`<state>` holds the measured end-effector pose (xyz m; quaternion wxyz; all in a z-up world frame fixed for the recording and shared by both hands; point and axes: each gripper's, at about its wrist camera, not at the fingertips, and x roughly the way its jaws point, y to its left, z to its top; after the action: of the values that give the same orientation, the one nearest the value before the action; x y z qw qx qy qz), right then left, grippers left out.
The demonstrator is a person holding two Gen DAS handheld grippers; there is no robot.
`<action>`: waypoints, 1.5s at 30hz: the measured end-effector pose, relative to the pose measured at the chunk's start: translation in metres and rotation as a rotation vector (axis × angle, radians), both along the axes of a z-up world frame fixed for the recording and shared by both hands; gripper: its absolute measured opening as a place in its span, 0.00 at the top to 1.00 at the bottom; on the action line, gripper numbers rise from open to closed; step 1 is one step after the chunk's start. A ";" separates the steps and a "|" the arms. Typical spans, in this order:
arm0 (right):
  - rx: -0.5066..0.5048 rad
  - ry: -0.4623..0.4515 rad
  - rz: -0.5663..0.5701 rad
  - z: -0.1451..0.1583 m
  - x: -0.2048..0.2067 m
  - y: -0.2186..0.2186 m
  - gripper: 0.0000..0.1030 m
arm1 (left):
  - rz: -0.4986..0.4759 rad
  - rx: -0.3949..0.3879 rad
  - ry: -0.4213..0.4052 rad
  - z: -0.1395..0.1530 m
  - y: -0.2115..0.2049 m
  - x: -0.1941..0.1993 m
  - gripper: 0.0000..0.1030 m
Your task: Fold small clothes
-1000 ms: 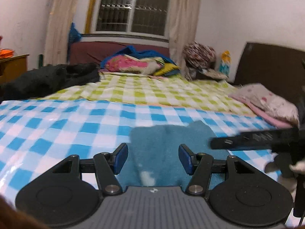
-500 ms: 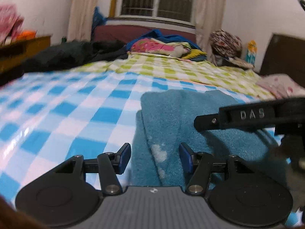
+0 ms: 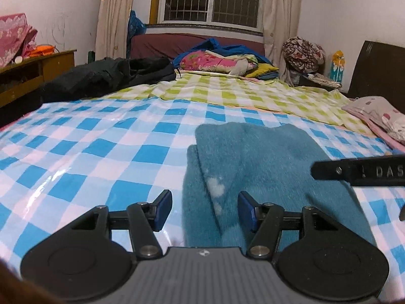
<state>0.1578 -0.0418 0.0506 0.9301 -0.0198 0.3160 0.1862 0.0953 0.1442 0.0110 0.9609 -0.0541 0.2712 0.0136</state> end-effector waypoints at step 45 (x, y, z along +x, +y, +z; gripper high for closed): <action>-0.101 0.046 -0.076 -0.030 -0.064 -0.018 0.48 | -0.017 0.118 0.053 0.013 -0.014 -0.028 0.38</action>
<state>0.0939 -0.0599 0.0209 0.9268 -0.0502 0.3469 0.1349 0.0670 0.1303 0.0242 0.9550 0.0052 0.2957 0.0230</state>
